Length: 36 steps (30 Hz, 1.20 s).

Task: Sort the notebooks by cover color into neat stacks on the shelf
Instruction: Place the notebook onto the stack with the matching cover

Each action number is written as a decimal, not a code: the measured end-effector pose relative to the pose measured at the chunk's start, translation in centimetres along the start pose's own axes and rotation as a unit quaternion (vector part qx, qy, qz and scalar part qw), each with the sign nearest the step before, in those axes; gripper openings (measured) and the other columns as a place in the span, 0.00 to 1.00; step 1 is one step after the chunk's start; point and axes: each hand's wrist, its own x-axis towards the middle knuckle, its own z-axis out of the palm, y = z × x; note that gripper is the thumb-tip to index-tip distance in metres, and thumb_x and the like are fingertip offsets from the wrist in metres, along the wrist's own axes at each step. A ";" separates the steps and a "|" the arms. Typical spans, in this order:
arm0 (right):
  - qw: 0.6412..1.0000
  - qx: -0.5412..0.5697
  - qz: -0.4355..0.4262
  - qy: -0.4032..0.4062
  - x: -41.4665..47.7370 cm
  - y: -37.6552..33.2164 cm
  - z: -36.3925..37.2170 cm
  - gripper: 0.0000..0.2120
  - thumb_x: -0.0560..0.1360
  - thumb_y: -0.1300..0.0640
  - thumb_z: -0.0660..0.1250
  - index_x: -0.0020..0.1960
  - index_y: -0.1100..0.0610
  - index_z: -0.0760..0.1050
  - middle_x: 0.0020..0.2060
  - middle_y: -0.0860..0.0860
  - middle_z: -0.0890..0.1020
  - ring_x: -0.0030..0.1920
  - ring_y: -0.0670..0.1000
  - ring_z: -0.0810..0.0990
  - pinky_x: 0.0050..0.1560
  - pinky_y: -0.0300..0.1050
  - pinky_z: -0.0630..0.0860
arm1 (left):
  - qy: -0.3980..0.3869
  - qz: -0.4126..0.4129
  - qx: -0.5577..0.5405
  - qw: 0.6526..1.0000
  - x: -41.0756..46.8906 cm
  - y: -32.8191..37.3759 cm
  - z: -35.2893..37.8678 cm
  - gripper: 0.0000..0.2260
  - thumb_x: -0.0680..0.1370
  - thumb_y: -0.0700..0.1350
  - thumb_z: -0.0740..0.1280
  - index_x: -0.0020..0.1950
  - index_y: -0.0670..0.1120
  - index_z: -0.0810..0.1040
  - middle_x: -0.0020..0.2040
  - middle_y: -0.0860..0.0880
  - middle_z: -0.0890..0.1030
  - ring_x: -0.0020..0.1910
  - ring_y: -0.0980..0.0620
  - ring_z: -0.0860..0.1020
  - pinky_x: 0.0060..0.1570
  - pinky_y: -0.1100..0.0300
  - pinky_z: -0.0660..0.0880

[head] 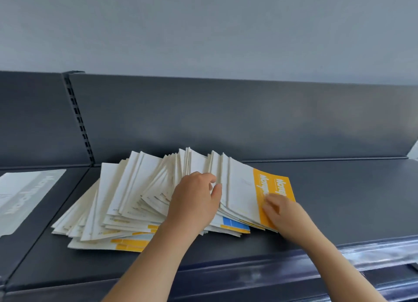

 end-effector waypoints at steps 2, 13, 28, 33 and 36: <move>0.998 0.041 -0.040 -0.014 -0.3 -0.6 0.1 0.15 0.80 0.53 0.56 0.60 0.58 0.75 0.63 0.49 0.75 0.62 0.53 0.73 0.58 0.41 0.67 | -0.002 -0.014 0.038 0.999 0.2 0.4 0.3 0.13 0.79 0.53 0.60 0.50 0.47 0.80 0.44 0.51 0.81 0.43 0.51 0.78 0.42 0.56 0.77; 1.000 -0.005 0.030 0.003 -0.1 1.3 -0.9 0.12 0.80 0.56 0.50 0.43 0.58 0.70 0.42 0.56 0.77 0.44 0.57 0.76 0.45 0.52 0.74 | 0.011 -0.111 0.083 0.990 0.6 1.7 0.2 0.06 0.76 0.47 0.63 0.44 0.45 0.75 0.37 0.49 0.80 0.36 0.50 0.77 0.32 0.58 0.70; 0.990 0.123 -0.034 -0.057 -0.7 -0.2 -0.5 0.17 0.82 0.58 0.49 0.65 0.54 0.71 0.63 0.52 0.75 0.55 0.51 0.75 0.56 0.43 0.72 | 0.046 -0.161 -0.029 0.986 -0.2 2.3 -0.4 0.04 0.81 0.40 0.57 0.54 0.43 0.69 0.49 0.45 0.78 0.31 0.56 0.70 0.23 0.69 0.60; 0.978 0.175 -0.046 -0.099 -1.4 -1.8 -0.3 0.17 0.83 0.53 0.49 0.67 0.48 0.69 0.61 0.44 0.71 0.62 0.52 0.72 0.59 0.41 0.67 | 0.032 -0.162 -0.060 0.984 -0.7 2.3 -0.4 0.03 0.80 0.39 0.58 0.53 0.42 0.69 0.55 0.43 0.79 0.31 0.57 0.70 0.19 0.73 0.65; 0.976 0.191 -0.049 -0.096 -1.9 -2.1 -0.4 0.17 0.83 0.54 0.49 0.67 0.48 0.70 0.60 0.43 0.71 0.58 0.49 0.72 0.57 0.40 0.67 | 0.019 -0.160 -0.070 0.984 -1.1 2.0 -0.3 0.04 0.79 0.41 0.62 0.53 0.44 0.69 0.54 0.48 0.78 0.36 0.58 0.73 0.20 0.72 0.66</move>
